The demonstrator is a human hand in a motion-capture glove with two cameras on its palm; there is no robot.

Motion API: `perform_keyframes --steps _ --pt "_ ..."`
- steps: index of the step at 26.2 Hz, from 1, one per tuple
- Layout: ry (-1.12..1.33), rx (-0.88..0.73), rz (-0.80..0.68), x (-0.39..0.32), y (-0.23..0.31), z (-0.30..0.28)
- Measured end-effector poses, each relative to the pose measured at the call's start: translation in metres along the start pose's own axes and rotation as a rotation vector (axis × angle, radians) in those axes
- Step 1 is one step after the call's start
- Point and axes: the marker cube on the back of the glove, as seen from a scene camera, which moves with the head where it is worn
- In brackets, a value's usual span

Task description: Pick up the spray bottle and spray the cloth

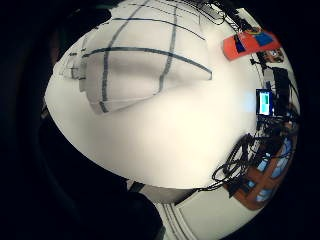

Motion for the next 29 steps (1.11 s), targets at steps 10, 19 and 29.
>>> perform_keyframes --steps 10,19,29 --pt "0.017 0.056 0.135 0.054 0.005 -0.04" --pt "0.043 0.19 0.298 0.126 -0.019 -0.108" --pt "0.104 0.137 0.366 0.199 -0.007 -0.161"
